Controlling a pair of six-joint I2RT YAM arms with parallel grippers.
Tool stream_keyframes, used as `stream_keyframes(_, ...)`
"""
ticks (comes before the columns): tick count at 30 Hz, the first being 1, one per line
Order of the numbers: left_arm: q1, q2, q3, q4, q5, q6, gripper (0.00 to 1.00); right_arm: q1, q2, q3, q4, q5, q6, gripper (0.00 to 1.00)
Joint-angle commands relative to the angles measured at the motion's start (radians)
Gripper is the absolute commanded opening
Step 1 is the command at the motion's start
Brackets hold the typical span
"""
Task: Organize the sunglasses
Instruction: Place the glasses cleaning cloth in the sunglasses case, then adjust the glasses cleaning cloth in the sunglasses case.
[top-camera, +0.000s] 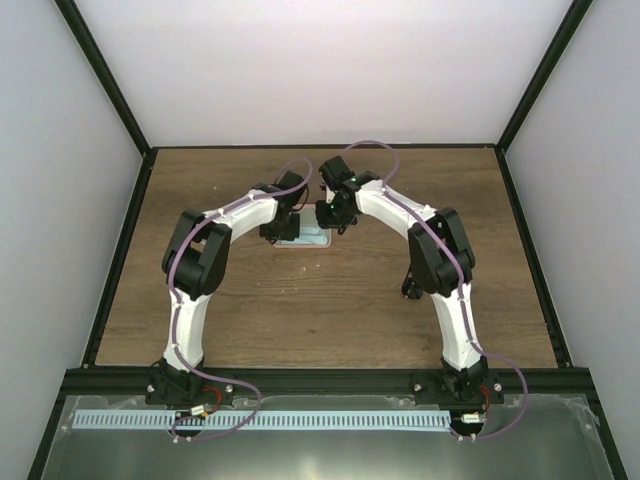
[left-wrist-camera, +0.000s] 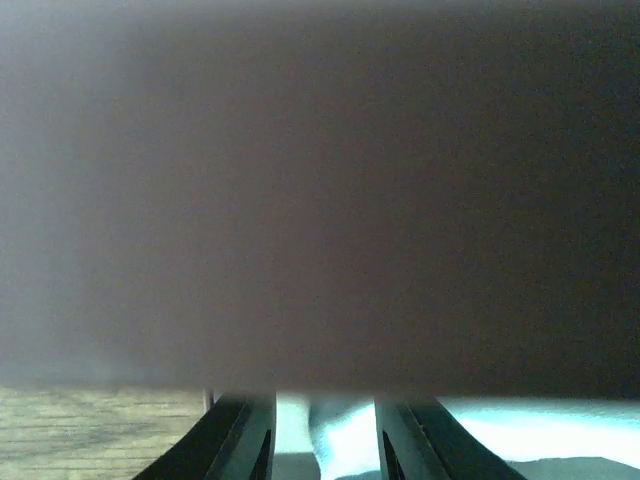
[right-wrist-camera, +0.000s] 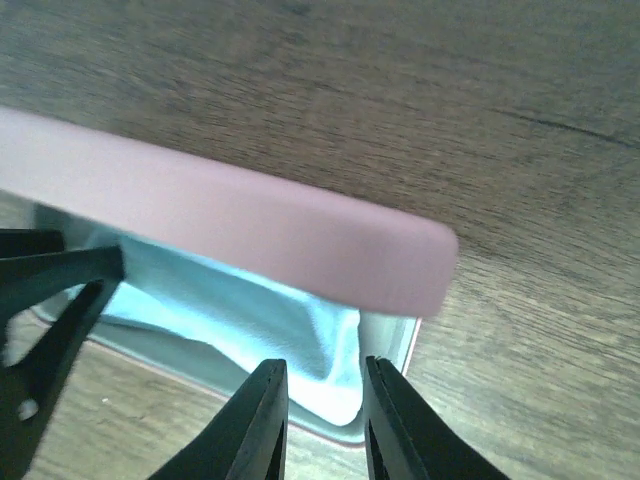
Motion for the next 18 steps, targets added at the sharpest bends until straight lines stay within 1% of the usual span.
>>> stream_keyframes(1, 0.004, -0.049, -0.018, -0.007, -0.009, 0.0, 0.31, 0.006, -0.078, -0.008, 0.029, -0.028, 0.012, 0.23)
stream_keyframes(3, 0.004, -0.061, -0.012, -0.009, 0.0, -0.006, 0.31, 0.004, -0.078, -0.015, 0.034, -0.05, 0.016, 0.2)
stream_keyframes(7, 0.004, -0.082, 0.015, -0.012, 0.041, -0.022, 0.31, 0.005, -0.067, -0.052, 0.061, -0.099, 0.026, 0.01)
stream_keyframes(14, 0.005, -0.069, 0.058, -0.014, 0.122, -0.042, 0.31, 0.006, -0.012, -0.066, 0.095, -0.136, 0.038, 0.01)
stream_keyframes(18, 0.005, -0.048, 0.058, -0.01, 0.156, -0.045, 0.31, 0.005, 0.021, -0.065, 0.103, -0.122, 0.04, 0.01)
